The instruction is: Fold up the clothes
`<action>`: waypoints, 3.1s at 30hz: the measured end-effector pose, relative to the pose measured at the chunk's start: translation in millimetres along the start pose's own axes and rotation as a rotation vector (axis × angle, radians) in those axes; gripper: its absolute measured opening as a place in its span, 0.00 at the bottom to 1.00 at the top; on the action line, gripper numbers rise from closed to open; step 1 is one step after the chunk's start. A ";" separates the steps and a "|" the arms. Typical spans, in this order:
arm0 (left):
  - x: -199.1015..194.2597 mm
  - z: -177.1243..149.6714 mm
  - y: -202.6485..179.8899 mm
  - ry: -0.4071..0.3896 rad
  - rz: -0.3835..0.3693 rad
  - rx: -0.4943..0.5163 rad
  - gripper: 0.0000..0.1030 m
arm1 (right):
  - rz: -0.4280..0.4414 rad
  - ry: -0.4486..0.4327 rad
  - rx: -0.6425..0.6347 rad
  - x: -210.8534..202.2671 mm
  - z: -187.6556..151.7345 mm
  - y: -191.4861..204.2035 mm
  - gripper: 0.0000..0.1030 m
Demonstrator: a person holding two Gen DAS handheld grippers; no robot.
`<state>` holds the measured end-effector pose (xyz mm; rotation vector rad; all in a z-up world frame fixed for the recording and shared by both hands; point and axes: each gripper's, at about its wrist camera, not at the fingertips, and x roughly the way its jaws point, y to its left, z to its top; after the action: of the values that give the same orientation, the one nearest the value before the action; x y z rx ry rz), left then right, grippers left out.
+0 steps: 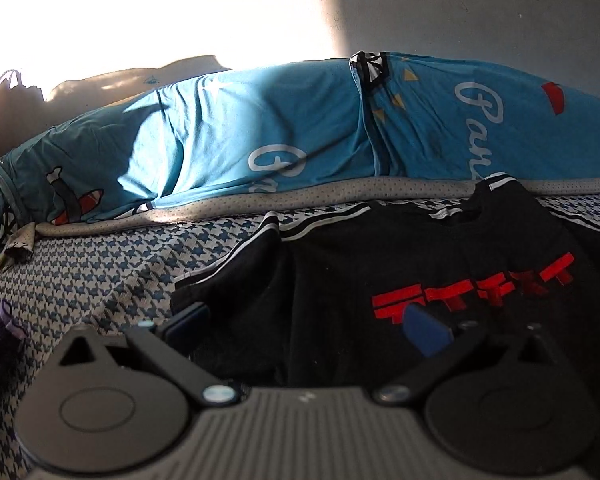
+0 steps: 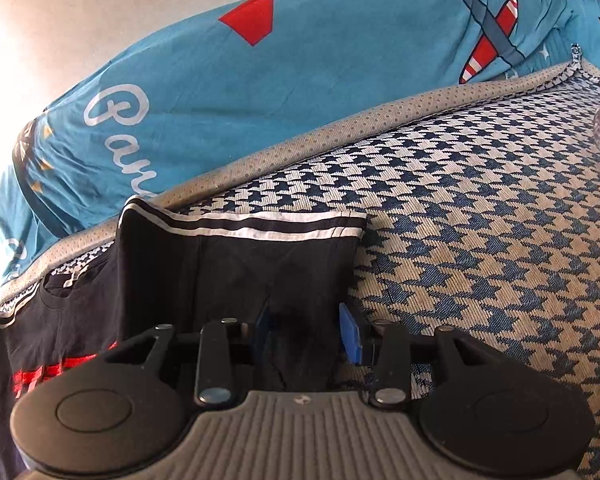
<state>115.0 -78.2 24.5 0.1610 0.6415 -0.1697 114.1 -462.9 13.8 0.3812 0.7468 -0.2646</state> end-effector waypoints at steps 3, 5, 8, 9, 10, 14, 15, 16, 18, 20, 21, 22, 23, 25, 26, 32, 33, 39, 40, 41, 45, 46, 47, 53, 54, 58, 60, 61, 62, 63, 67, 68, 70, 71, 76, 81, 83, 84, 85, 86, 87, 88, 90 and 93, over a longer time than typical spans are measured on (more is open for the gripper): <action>1.1 -0.3 -0.2 0.002 -0.003 0.001 1.00 | -0.001 -0.004 -0.004 0.6 -0.6 0.4 0.37; 1.5 -0.3 -0.3 0.002 -0.001 0.002 1.00 | -0.002 -0.010 -0.017 0.5 -2.4 1.6 0.33; 3.4 -0.6 0.5 0.011 -0.004 -0.006 1.00 | -0.026 -0.024 -0.062 1.1 -6.4 7.4 0.27; 3.9 -0.9 0.8 0.014 -0.004 -0.009 1.00 | -0.032 -0.027 -0.077 1.4 -7.1 9.6 0.24; 4.4 -1.2 0.8 0.016 -0.004 -0.010 1.00 | -0.026 -0.029 -0.081 2.0 -7.0 10.6 0.18; 6.2 -2.4 0.1 0.023 0.002 -0.003 1.00 | -0.017 -0.039 -0.074 3.0 -7.6 13.7 0.11; 6.7 -2.5 0.1 0.024 0.002 -0.002 1.00 | -0.022 -0.043 -0.074 2.6 -7.9 14.7 0.11; 7.1 -2.6 0.1 0.026 0.003 -0.001 1.00 | -0.026 -0.048 -0.075 2.2 -8.2 15.7 0.10; 9.1 -3.2 0.2 0.033 0.005 0.001 1.00 | -0.036 -0.058 -0.068 -0.1 -8.3 15.9 0.09; 10.7 -3.7 0.5 0.040 0.005 0.002 1.00 | -0.068 -0.087 -0.071 -6.8 -7.0 16.1 0.09; 11.2 -3.8 0.4 0.043 0.003 0.002 1.00 | -0.091 -0.105 -0.083 -11.1 -6.1 17.2 0.09; 11.3 -3.9 0.4 0.044 0.002 0.003 1.00 | -0.114 -0.121 -0.090 -15.5 -5.1 17.6 0.09; 11.3 -4.2 0.3 0.046 0.001 0.004 1.00 | -0.137 -0.135 -0.089 -20.1 -3.8 16.8 0.09; 11.2 -5.0 -0.8 0.049 -0.003 0.011 1.00 | -0.174 -0.143 -0.076 -26.2 -1.6 13.7 0.09; 11.6 -5.7 -1.8 0.052 -0.006 0.016 1.00 | -0.188 -0.138 -0.071 -25.6 -2.1 11.6 0.09; 14.0 -12.1 -8.3 0.065 -0.021 0.054 1.00 | -0.237 -0.075 -0.001 -7.5 -5.1 -10.7 0.10; 13.0 -13.9 -10.1 0.059 -0.017 0.068 1.00 | -0.230 -0.081 0.029 -10.4 -4.5 -15.2 0.10; 6.0 -31.0 -11.5 0.090 -0.049 0.056 1.00 | -0.176 -0.127 0.063 -41.2 -2.5 -19.4 0.16; 3.5 -35.0 -11.9 0.096 -0.056 0.048 1.00 | -0.162 -0.122 0.066 -46.0 -3.6 -19.4 0.16; 0.3 -39.2 -12.7 0.099 -0.061 0.044 1.00 | -0.136 -0.112 0.073 -50.7 -5.3 -20.1 0.17; -13.7 -55.7 -17.0 0.099 -0.074 0.040 1.00 | -0.078 -0.089 0.102 -65.9 -15.9 -23.0 0.25; -16.6 -58.7 -18.4 0.099 -0.075 0.044 1.00 | -0.074 -0.080 0.100 -68.4 -19.1 -23.2 0.26; -19.5 -61.8 -19.9 0.098 -0.077 0.047 1.00 | -0.075 -0.070 0.090 -70.4 -23.2 -23.0 0.26; -34.1 -76.1 -23.5 0.079 -0.080 0.059 1.00 | -0.049 -0.010 0.041 -82.6 -48.6 -21.4 0.26; -36.4 -78.1 -23.6 0.077 -0.080 0.061 1.00 | -0.043 -0.001 0.041 -85.3 -53.2 -22.3 0.27; -44.1 -83.1 -21.5 0.074 -0.091 0.042 1.00 | -0.019 0.031 0.070 -96.4 -70.9 -28.9 0.27; -47.5 -85.3 -20.5 0.073 -0.089 0.038 1.00 | -0.014 0.040 0.084 -102.4 -78.8 -31.6 0.27; -49.2 -86.7 -20.3 0.072 -0.089 0.037 1.00 | -0.014 0.040 0.086 -105.3 -82.0 -32.7 0.27; -50.7 -87.5 -20.3 0.070 -0.090 0.036 1.00 | -0.014 0.040 0.089 -108.3 -85.3 -33.7 0.27; -52.1 -88.1 -20.3 0.069 -0.092 0.035 1.00 | -0.013 0.040 0.092 -111.1 -88.2 -34.5 0.27; -59.6 -89.4 -21.8 0.051 -0.099 0.045 1.00 | -0.016 0.045 0.111 -120.9 -99.8 -38.7 0.27; -61.2 -90.1 -22.0 0.050 -0.102 0.046 1.00 | -0.016 0.047 0.115 -123.2 -102.5 -39.3 0.28; -64.1 -91.7 -21.9 0.052 -0.112 0.043 1.00 | -0.019 0.052 0.120 -127.4 -107.6 -40.3 0.28; -65.2 -92.7 -21.8 0.055 -0.119 0.040 1.00 | -0.021 0.054 0.122 -130.0 -111.3 -40.7 0.28; -71.2 -98.6 -21.2 0.069 -0.137 0.032 1.00 | -0.019 0.075 0.142 -140.1 -128.2 -43.1 0.29; -77.9 -103.7 -18.7 0.076 -0.149 0.019 1.00 | -0.030 0.080 0.175 -153.2 -148.2 -49.0 0.29; -80.3 -105.6 -17.6 0.079 -0.153 0.008 1.00 | -0.028 0.076 0.201 -159.3 -156.1 -53.5 0.30; -81.4 -106.2 -17.1 0.080 -0.156 0.003 1.00 | -0.018 0.073 0.221 -161.7 -159.0 -55.7 0.31; -82.3 -107.0 -16.8 0.081 -0.158 0.000 1.00 | -0.009 0.069 0.240 -164.2 -161.9 -57.8 0.34; -83.2 -107.7 -16.5 0.082 -0.159 -0.003 1.00 | 0.000 0.066 0.259 -166.7 -164.8 -60.0 0.36; -84.0 -108.5 -16.2 0.083 -0.161 -0.006 1.00 | 0.011 0.064 0.278 -168.5 -167.7 -61.7 0.36; -84.9 -109.4 -16.0 0.083 -0.162 -0.007 1.00 | 0.023 0.062 0.293 -169.2 -170.1 -62.2 0.37; -86.7 -111.2 -15.9 0.084 -0.162 -0.009 1.00 | 0.036 0.054 0.297 -170.0 -173.0 -60.1 0.37; -89.0 -114.1 -15.3 0.090 -0.164 -0.013 1.00 | 0.051 0.048 0.270 -169.7 -177.0 -52.5 0.33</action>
<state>-24.4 -60.6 -13.1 0.1040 0.7455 -0.3181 -132.3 -417.8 1.5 0.6629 0.7490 -0.3103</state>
